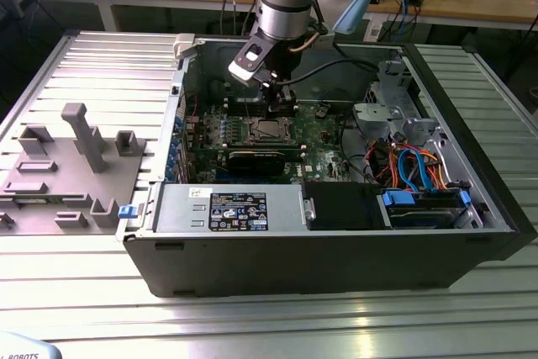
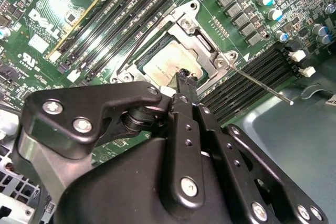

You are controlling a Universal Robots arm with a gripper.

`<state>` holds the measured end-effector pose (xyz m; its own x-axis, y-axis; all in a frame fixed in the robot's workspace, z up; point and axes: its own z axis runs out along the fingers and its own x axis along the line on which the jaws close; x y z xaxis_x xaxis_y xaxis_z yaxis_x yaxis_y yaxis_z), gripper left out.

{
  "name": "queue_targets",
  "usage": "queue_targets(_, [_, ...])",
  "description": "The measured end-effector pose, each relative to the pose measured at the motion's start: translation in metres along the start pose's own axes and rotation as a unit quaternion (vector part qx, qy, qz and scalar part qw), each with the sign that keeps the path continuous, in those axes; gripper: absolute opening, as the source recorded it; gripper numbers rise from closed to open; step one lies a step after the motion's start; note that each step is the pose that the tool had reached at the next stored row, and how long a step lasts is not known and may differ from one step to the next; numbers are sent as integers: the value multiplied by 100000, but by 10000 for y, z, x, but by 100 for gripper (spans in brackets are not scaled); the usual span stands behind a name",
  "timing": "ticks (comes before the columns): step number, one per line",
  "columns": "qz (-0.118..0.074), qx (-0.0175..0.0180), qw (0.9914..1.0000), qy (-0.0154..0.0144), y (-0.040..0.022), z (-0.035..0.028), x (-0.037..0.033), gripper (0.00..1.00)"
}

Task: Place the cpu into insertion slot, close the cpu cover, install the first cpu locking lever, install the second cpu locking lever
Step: 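Install the first cpu locking lever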

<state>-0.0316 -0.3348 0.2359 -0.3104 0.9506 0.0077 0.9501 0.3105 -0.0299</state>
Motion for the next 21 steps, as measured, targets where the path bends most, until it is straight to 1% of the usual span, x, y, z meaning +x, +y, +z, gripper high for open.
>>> queue_targets(21, [-1810, 12, 99984, -56, 0, 0, 0, 11])
